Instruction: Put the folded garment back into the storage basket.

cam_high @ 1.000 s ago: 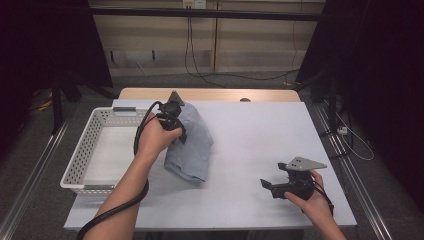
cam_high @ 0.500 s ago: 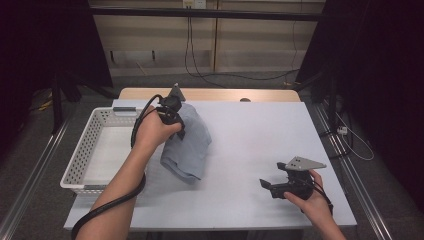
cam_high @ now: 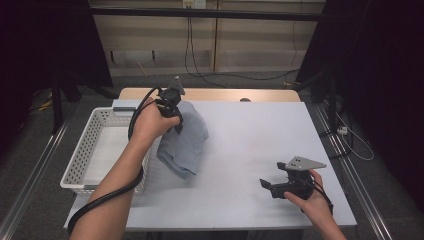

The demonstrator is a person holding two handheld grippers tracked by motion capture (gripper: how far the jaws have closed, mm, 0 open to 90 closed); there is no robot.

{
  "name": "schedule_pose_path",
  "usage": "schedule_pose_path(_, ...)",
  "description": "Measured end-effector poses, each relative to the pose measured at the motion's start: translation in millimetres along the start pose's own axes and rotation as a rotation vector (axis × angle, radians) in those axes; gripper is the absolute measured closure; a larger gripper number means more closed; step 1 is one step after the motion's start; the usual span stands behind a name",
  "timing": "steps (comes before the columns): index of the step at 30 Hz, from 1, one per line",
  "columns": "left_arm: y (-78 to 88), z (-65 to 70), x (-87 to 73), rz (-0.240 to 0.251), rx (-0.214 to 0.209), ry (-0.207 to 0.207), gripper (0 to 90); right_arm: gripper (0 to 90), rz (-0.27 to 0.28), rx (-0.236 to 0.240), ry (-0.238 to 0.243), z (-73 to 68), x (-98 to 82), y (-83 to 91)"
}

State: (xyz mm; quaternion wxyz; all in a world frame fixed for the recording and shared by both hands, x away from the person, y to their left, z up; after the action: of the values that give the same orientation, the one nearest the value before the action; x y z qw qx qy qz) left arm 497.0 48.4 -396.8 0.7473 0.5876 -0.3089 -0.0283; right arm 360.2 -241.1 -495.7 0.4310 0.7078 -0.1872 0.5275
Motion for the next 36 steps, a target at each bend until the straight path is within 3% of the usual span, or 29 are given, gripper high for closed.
schedule_pose_path(24, 17.0, -9.1, 21.2, 0.002, 0.024, -0.036, 76.1, 8.8, 0.01, 0.001, -0.001, 2.7, 1.4, 2.6)
schedule_pose_path(36, 28.0, -19.5, 32.7, 0.025, 0.036, -0.019, 76.2, 8.8, 0.01, 0.003, -0.002, 2.0, 1.6, 2.6)
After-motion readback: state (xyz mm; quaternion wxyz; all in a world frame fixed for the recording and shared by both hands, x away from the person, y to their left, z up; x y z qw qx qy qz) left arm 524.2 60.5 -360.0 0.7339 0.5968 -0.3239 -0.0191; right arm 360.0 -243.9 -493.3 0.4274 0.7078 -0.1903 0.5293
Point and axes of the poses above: each handheld gripper's, and its own axes: y roughly backward along the jaws, x roughly out of its top, z roughly to its right, the point moved 10 cm from there along -y, roughly forward along the jaws, and after that the axes turned 11 degrees about z, right-handed, at the moved point
